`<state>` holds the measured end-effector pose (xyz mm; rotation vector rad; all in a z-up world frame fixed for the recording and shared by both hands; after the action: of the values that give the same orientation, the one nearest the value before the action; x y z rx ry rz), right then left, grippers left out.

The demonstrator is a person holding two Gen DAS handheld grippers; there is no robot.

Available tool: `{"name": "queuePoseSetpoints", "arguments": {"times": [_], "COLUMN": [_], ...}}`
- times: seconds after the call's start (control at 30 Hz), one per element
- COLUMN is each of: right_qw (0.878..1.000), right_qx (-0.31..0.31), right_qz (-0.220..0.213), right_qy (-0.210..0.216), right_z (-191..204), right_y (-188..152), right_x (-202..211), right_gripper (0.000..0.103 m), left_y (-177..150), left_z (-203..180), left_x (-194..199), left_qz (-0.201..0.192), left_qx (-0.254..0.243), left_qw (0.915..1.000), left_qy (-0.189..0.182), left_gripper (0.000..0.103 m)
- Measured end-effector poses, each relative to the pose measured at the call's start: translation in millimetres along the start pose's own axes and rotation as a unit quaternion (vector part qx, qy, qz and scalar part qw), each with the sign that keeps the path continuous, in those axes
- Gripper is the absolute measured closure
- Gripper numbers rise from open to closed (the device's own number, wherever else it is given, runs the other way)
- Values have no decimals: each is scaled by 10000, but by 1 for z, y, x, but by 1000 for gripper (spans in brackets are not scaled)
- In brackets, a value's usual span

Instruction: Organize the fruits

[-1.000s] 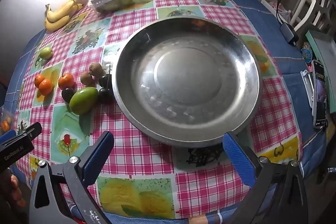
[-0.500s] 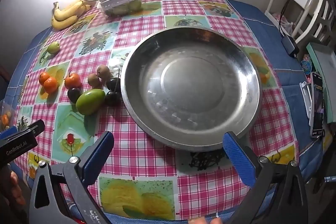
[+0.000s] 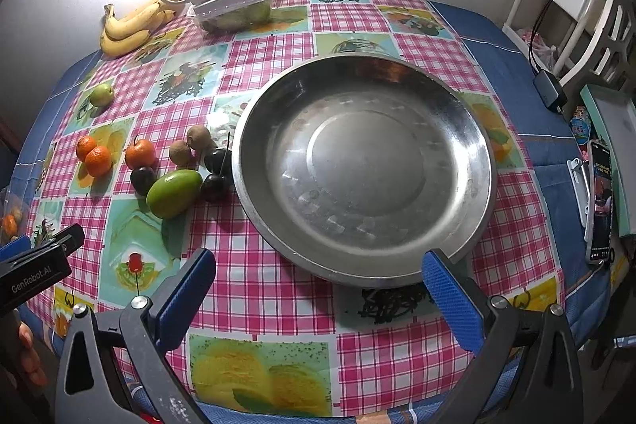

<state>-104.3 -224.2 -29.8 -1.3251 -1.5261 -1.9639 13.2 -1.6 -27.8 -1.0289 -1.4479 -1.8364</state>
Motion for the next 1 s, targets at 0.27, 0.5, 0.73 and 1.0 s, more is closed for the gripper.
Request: {"name": "queuePoseSetpoints", "arguments": {"times": [0.27,0.5,0.73,1.0], "right_qw": [10000,10000,10000,10000], "right_qx": [15,8,-36,-53], "right_qz": [1,-1,4,19], "right_qy": [-1,3,8,3], "right_z": [1,1,-1,-1], "right_y": [-1,0,1,-1], "right_x": [1,0,0,-1], "right_gripper": [0,0,0,0], "left_y": [0,1,0,0], "left_z": [1,2,2,2], "left_x": [1,1,2,2], "left_qz": [-24,-31,-41,-41], "left_qx": [14,14,18,17], "left_qw": [10000,10000,10000,10000], "left_qy": [11,17,26,22], "left_gripper": [0,0,0,0]}}
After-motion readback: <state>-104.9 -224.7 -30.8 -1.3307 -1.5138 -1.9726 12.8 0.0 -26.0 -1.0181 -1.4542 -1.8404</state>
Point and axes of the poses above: each gripper's, at about its wrist camera, not at the fingertips, and x roughly against the way its jaws point, z to its left, y to its top, the point moved 4 cm from there along -x, roughly the way its jaws point, and after that the axes turned 9 degrees about -z, right-handed, at the moved point
